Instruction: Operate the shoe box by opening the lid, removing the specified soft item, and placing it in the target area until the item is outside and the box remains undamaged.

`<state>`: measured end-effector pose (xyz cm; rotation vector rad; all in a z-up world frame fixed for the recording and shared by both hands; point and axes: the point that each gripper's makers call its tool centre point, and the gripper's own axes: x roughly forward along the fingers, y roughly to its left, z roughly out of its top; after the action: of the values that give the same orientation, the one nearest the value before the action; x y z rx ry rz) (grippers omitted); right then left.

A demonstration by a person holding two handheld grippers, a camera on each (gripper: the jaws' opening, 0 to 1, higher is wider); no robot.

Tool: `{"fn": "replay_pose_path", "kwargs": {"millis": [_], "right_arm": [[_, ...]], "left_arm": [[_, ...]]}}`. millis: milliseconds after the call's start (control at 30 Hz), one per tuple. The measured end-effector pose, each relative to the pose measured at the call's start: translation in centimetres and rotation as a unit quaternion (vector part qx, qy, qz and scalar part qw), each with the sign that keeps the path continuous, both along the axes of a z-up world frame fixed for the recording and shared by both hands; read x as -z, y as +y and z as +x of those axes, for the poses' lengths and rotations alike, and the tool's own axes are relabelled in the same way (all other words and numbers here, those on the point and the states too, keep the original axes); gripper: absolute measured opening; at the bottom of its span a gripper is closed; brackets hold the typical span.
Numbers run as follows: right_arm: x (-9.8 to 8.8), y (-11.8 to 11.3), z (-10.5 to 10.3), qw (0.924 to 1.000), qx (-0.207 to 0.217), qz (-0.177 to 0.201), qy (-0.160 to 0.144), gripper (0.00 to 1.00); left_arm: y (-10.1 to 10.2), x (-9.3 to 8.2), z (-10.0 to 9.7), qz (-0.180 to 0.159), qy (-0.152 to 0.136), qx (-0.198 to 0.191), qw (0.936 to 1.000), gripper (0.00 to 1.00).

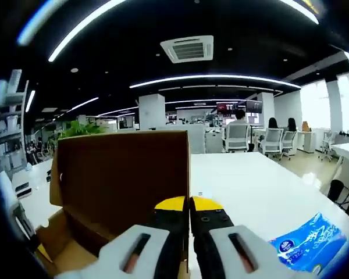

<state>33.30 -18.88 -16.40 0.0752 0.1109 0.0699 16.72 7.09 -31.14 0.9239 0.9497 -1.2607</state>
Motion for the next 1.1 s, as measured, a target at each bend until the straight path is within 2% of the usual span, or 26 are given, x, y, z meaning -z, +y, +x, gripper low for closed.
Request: {"fn": "replay_pose_path", "kwargs": {"millis": [133, 233, 267, 300, 367, 600, 767, 867, 933, 1033, 1067, 1100], "right_arm": [[-0.4, 0.2, -1.6, 0.9995, 0.012, -0.029, -0.011, 0.01], [-0.6, -0.1, -1.3, 0.9991, 0.013, -0.036, -0.015, 0.01], [-0.6, -0.2, -1.5, 0.9991, 0.013, -0.035, -0.017, 0.01], [-0.6, -0.1, -1.5, 0.9996, 0.011, -0.013, -0.022, 0.01], [-0.5, -0.2, -1.7, 0.9995, 0.008, -0.023, -0.022, 0.01], [0.1, 0.1, -4.6, 0.9985, 0.015, -0.03, -0.044, 0.01], [0.1, 0.3, -4.8, 0.9988, 0.01, -0.023, -0.041, 0.01], [0.8, 0.6, -5.4, 0.9982, 0.003, -0.049, -0.033, 0.01], [1.9, 1.1, -5.8, 0.999, -0.01, -0.041, -0.016, 0.01], [1.9, 1.0, -5.8, 0.999, -0.01, -0.04, -0.019, 0.01], [1.9, 1.0, -5.8, 0.9988, -0.008, -0.045, -0.019, 0.01], [1.9, 1.2, -5.9, 0.9976, -0.003, -0.066, -0.021, 0.0]], "left_arm": [[0.0, 0.0, -0.1, -0.001, -0.002, 0.0, 1.0, 0.02], [0.1, 0.1, -0.1, 0.0, -0.001, -0.002, 1.0, 0.02], [0.1, 0.1, -0.1, 0.0, -0.002, -0.002, 1.0, 0.02], [0.1, 0.1, -0.1, -0.001, -0.001, -0.003, 1.0, 0.02], [0.1, 0.1, 0.1, 0.0, 0.0, -0.003, 1.0, 0.02], [0.2, 0.1, 0.1, 0.012, -0.004, -0.004, 0.9999, 0.02], [0.2, 0.0, 0.3, 0.017, -0.008, -0.006, 0.9998, 0.02], [0.2, 0.1, 0.4, 0.019, -0.013, -0.007, 0.9997, 0.02], [0.2, 0.1, 0.7, 0.018, -0.016, -0.013, 0.9996, 0.02], [0.1, 0.1, 0.5, 0.02, -0.012, -0.018, 0.9996, 0.02], [0.1, 0.1, 0.5, 0.02, -0.011, -0.019, 0.9996, 0.02], [0.1, 0.1, 0.5, 0.019, -0.011, -0.019, 0.9996, 0.02]]}}
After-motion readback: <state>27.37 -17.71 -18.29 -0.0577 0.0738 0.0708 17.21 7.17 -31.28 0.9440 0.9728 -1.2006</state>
